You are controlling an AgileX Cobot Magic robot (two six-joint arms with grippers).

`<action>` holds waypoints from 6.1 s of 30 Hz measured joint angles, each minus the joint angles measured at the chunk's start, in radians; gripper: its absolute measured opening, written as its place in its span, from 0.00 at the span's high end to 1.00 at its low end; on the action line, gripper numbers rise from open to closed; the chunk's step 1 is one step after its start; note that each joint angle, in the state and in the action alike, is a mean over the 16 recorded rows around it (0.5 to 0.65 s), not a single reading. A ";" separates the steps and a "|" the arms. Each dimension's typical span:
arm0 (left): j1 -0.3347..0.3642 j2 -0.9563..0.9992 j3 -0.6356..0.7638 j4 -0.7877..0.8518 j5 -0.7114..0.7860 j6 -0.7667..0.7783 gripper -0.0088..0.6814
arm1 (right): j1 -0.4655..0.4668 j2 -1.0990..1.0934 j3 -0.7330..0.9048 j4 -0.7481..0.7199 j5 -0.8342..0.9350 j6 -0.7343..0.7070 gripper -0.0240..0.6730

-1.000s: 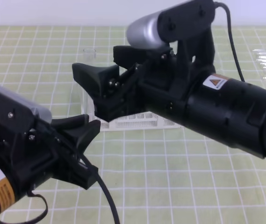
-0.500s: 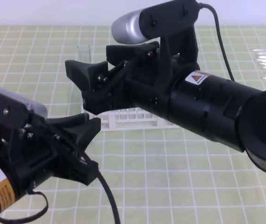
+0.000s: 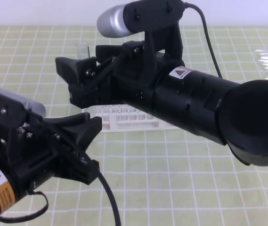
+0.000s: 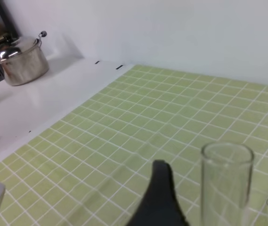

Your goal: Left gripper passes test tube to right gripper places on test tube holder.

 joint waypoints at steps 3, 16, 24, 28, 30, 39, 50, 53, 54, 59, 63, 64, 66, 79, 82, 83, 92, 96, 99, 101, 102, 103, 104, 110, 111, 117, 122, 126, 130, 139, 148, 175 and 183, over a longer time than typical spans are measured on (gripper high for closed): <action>0.000 0.000 0.000 0.007 0.001 -0.013 0.98 | 0.000 0.006 -0.004 0.005 0.001 0.000 0.90; 0.000 0.000 0.000 0.011 0.001 -0.027 0.98 | 0.000 0.010 -0.021 0.025 0.000 0.000 0.91; 0.000 0.000 0.000 0.012 0.002 -0.027 0.98 | 0.000 0.012 -0.024 0.036 0.007 0.000 0.92; 0.000 0.000 0.000 0.012 0.002 -0.027 0.98 | 0.000 0.012 -0.024 0.036 0.010 -0.002 0.93; 0.000 0.000 0.000 0.012 0.002 -0.027 0.98 | 0.000 0.012 -0.024 0.035 0.011 -0.002 0.94; 0.000 0.000 0.000 0.013 -0.008 -0.027 0.98 | 0.000 0.012 -0.024 0.033 0.017 -0.005 0.95; 0.000 0.000 -0.001 0.017 -0.054 -0.027 0.96 | -0.001 0.012 -0.024 0.033 0.041 -0.005 0.95; 0.000 0.000 -0.001 0.017 -0.066 -0.028 0.95 | -0.001 0.012 -0.024 0.034 0.049 -0.005 0.95; 0.000 0.000 -0.001 0.017 -0.069 -0.028 0.95 | -0.001 0.012 -0.024 0.034 0.052 -0.005 0.95; 0.001 -0.013 -0.001 0.019 -0.079 -0.028 0.93 | 0.000 0.009 -0.024 0.025 0.063 -0.005 0.95; 0.001 -0.055 0.000 0.018 -0.079 -0.027 0.93 | 0.000 0.000 -0.024 0.014 0.068 -0.010 0.95; 0.001 -0.072 0.000 0.018 -0.079 -0.027 0.93 | 0.000 -0.003 -0.024 0.011 0.068 -0.012 0.95; 0.001 -0.110 0.000 0.018 -0.080 -0.027 0.93 | 0.000 -0.009 -0.024 0.004 0.069 -0.016 0.95; 0.001 -0.500 0.102 0.003 -0.086 -0.023 0.94 | -0.002 -0.038 -0.024 -0.020 0.086 -0.051 0.95; 0.001 -0.579 0.150 -0.015 -0.092 -0.022 0.94 | -0.002 -0.039 -0.024 -0.022 0.094 -0.056 0.95; 0.001 -0.600 0.167 -0.021 -0.096 -0.022 0.94 | -0.002 -0.039 -0.024 -0.023 0.097 -0.057 0.95; 0.001 -0.711 0.321 -0.063 -0.146 -0.023 0.95 | -0.002 -0.039 -0.024 -0.036 0.122 -0.058 0.95; 0.001 -0.721 0.399 -0.069 -0.168 -0.023 0.95 | -0.002 -0.039 -0.024 -0.042 0.129 -0.059 0.95; 0.001 -0.722 0.450 -0.066 -0.178 -0.023 0.96 | -0.002 -0.039 -0.024 -0.046 0.132 -0.059 0.95; 0.001 -0.722 0.481 -0.065 -0.181 -0.023 0.97 | -0.002 -0.039 -0.024 -0.048 0.134 -0.059 0.95; 0.001 -0.722 0.495 -0.065 -0.181 -0.023 0.97 | -0.002 -0.039 -0.024 -0.048 0.135 -0.059 0.95; 0.001 -0.722 0.508 -0.065 -0.179 -0.023 0.97 | -0.002 -0.039 -0.024 -0.049 0.136 -0.060 0.95; 0.001 -0.722 0.518 -0.065 -0.178 -0.023 0.97 | -0.002 -0.039 -0.024 -0.049 0.137 -0.060 0.95; 0.001 -0.721 0.558 -0.065 -0.167 -0.022 0.97 | -0.002 -0.039 -0.024 -0.051 0.142 -0.066 0.95; 0.001 -0.721 0.561 -0.065 -0.165 -0.022 0.97 | -0.002 -0.039 -0.024 -0.051 0.143 -0.068 0.95; 0.000 -0.719 0.566 -0.065 -0.154 -0.022 0.97 | -0.002 -0.039 -0.024 -0.052 0.147 -0.074 0.95; 0.000 -0.719 0.567 -0.066 -0.152 -0.022 0.97 | -0.002 -0.039 -0.024 -0.052 0.149 -0.078 0.95; 0.000 -0.719 0.566 -0.065 -0.152 -0.022 0.97 | -0.002 -0.039 -0.024 -0.052 0.150 -0.079 0.95; 0.000 -0.719 0.566 -0.065 -0.152 -0.022 0.97 | -0.002 -0.038 -0.024 -0.052 0.147 -0.081 0.95; 0.000 -0.720 0.566 -0.065 -0.153 -0.023 0.97 | -0.002 -0.033 -0.024 -0.056 0.134 -0.094 0.95; 0.000 -0.720 0.565 -0.065 -0.153 -0.023 0.97 | -0.036 -0.031 -0.008 -0.083 0.116 -0.089 0.95; 0.000 -0.720 0.566 -0.065 -0.150 -0.022 0.97 | -0.223 0.121 0.157 -1.149 -0.514 0.927 0.95; 0.001 -0.720 0.564 -0.065 -0.150 -0.023 0.97 | -0.235 0.268 0.092 -1.138 -0.573 0.890 0.95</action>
